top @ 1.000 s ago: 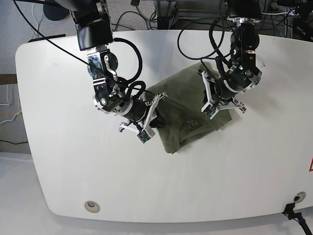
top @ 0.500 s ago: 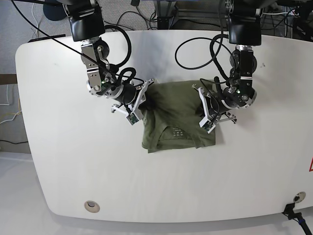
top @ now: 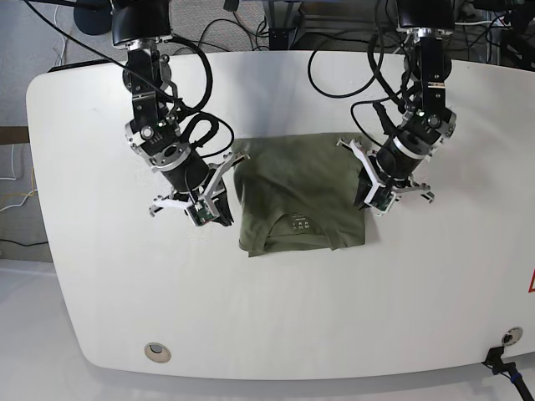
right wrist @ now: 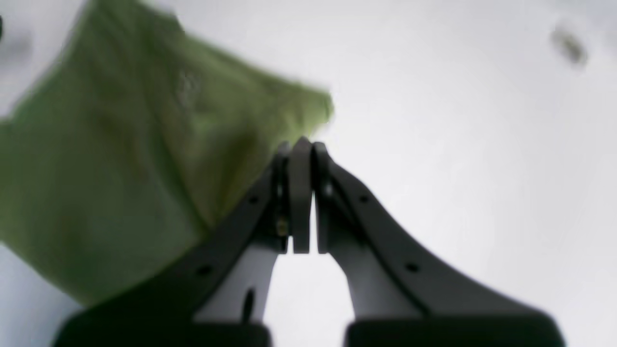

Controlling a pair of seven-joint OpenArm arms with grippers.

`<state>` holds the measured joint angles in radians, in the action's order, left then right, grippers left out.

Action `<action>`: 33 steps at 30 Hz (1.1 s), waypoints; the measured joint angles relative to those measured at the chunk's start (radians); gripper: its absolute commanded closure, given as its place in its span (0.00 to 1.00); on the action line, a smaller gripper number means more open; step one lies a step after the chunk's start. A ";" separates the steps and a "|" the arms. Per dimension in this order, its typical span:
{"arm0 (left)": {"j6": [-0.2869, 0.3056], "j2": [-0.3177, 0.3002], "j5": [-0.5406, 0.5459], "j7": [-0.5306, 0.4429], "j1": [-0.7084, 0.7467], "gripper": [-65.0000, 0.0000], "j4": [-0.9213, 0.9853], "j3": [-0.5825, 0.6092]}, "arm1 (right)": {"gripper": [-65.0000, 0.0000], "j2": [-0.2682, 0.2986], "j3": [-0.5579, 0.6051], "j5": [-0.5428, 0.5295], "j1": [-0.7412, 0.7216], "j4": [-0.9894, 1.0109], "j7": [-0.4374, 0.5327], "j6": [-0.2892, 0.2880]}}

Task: Fold the T-shirt properly

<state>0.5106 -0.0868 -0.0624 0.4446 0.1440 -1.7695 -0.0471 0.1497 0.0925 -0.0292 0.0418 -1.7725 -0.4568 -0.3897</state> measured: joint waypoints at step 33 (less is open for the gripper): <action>-0.068 0.111 0.053 -0.645 1.102 1.00 -0.130 -0.259 | 1.00 -0.108 -0.166 0.022 1.147 -0.165 0.441 0.205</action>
<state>0.4427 0.0246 -0.0097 -0.2005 1.2465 -1.8992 -0.3065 0.0418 -0.0731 -0.0074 1.1889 -1.9377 -0.0158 -0.1844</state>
